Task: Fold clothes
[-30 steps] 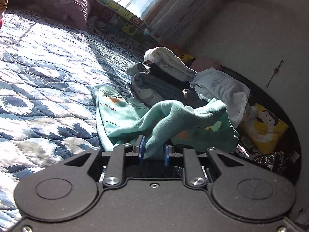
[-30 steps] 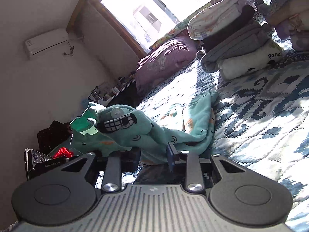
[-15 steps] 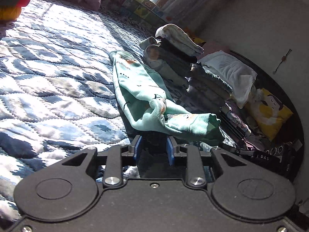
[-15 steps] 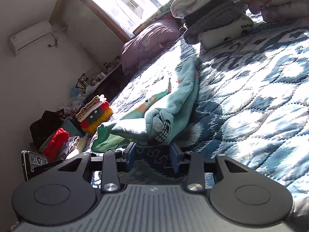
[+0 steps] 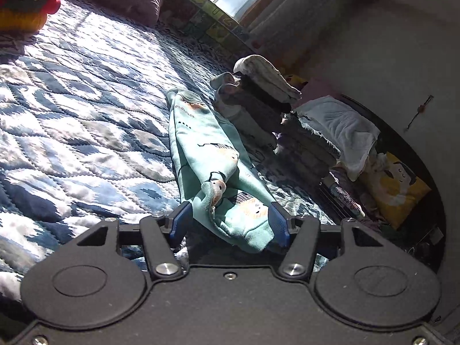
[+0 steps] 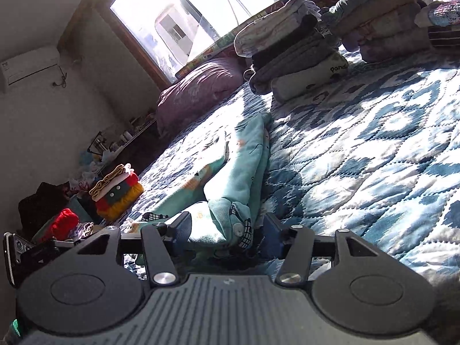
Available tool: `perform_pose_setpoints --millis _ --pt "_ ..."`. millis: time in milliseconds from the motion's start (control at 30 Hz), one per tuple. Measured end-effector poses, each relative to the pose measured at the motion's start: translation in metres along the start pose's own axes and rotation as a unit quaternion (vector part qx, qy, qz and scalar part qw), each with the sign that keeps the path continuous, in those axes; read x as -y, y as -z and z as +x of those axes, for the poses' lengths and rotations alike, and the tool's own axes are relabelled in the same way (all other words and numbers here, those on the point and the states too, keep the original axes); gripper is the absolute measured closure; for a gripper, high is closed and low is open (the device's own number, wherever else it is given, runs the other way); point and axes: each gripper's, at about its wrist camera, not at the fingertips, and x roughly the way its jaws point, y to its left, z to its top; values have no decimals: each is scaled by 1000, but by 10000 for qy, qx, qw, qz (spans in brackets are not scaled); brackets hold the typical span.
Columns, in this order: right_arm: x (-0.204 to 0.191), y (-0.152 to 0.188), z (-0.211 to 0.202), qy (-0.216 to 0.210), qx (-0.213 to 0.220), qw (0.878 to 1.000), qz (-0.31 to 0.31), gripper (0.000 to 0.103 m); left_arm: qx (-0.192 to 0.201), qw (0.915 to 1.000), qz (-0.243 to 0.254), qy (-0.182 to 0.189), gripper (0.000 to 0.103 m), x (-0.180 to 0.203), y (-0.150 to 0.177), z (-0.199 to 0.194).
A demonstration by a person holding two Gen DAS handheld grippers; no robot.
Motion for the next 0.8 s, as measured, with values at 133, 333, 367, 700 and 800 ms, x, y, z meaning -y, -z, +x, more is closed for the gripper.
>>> perform_pose_setpoints --millis 133,333,367,700,800 --pt "-17 6 25 562 26 9960 -687 33 -362 9970 -8 -678 55 -3 16 31" --pt "-38 41 49 1304 -715 9550 -2567 39 -616 9857 1091 -1122 90 10 38 37" --pt "-39 41 46 1278 -765 9549 -2570 39 -638 9848 1160 -1128 91 11 39 36" --pt "-33 22 45 1114 -115 9715 -2091 34 -104 9918 546 -1148 47 9 16 31" --pt "-34 30 61 1159 -401 9670 -2233 38 -224 9881 698 -1353 51 8 17 46"
